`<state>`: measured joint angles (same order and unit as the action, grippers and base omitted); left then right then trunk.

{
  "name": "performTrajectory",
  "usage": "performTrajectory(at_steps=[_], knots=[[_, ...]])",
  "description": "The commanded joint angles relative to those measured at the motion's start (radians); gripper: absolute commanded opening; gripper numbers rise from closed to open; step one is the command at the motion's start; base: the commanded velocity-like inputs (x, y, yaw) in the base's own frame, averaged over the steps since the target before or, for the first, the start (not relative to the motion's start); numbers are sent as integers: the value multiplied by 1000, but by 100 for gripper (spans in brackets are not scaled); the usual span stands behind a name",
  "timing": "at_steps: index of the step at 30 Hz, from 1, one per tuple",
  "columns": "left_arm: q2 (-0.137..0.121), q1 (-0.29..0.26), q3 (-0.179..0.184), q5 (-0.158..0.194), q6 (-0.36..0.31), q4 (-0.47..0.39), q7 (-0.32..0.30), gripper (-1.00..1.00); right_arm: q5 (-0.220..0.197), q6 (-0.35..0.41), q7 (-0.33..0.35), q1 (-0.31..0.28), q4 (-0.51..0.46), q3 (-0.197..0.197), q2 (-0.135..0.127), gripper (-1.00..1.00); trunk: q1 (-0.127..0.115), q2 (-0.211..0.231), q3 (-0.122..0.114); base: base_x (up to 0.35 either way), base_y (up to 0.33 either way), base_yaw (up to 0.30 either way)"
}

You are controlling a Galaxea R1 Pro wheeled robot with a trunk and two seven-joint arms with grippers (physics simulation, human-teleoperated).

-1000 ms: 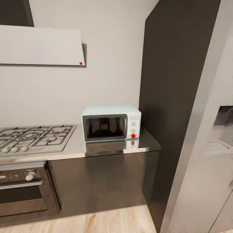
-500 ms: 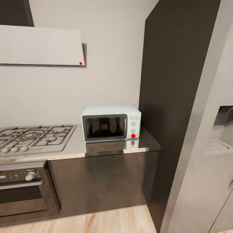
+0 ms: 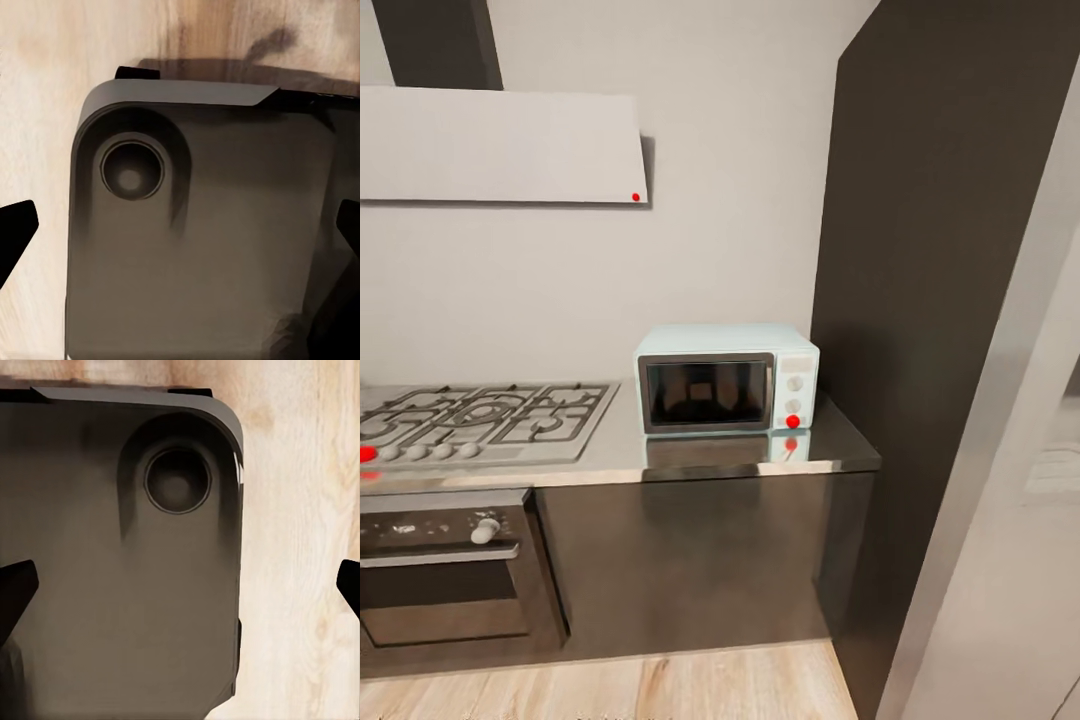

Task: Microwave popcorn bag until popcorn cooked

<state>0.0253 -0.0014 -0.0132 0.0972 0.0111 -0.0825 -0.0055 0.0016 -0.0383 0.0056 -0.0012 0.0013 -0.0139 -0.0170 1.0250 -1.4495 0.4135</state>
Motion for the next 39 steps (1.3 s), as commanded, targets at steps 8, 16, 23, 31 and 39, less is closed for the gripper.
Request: performTrajectory(at_steps=[8,16,23,31,39], knots=[[1,0,-1,10,1,0,-1,100,2,-3,2,0,0,1,0,100,0,0,1,0,0,21],[1,0,-1,10,1,0,-1,100,-2,-2,-10,0,0,-1,3,100,0,0,1,0,0,0],[1,0,-1,10,1,0,1,100,-4,3,-12,0,0,4,1,100,0,0,1,0,0,0],[1,0,-1,10,1,0,1,100,5,11,-9,0,-122,-2,6,100,0,0,1,0,0,0],[-1,0,-1,10,1,0,1,100,78,215,-10,-6,-608,17,50,100,0,0,1,0,0,0]])
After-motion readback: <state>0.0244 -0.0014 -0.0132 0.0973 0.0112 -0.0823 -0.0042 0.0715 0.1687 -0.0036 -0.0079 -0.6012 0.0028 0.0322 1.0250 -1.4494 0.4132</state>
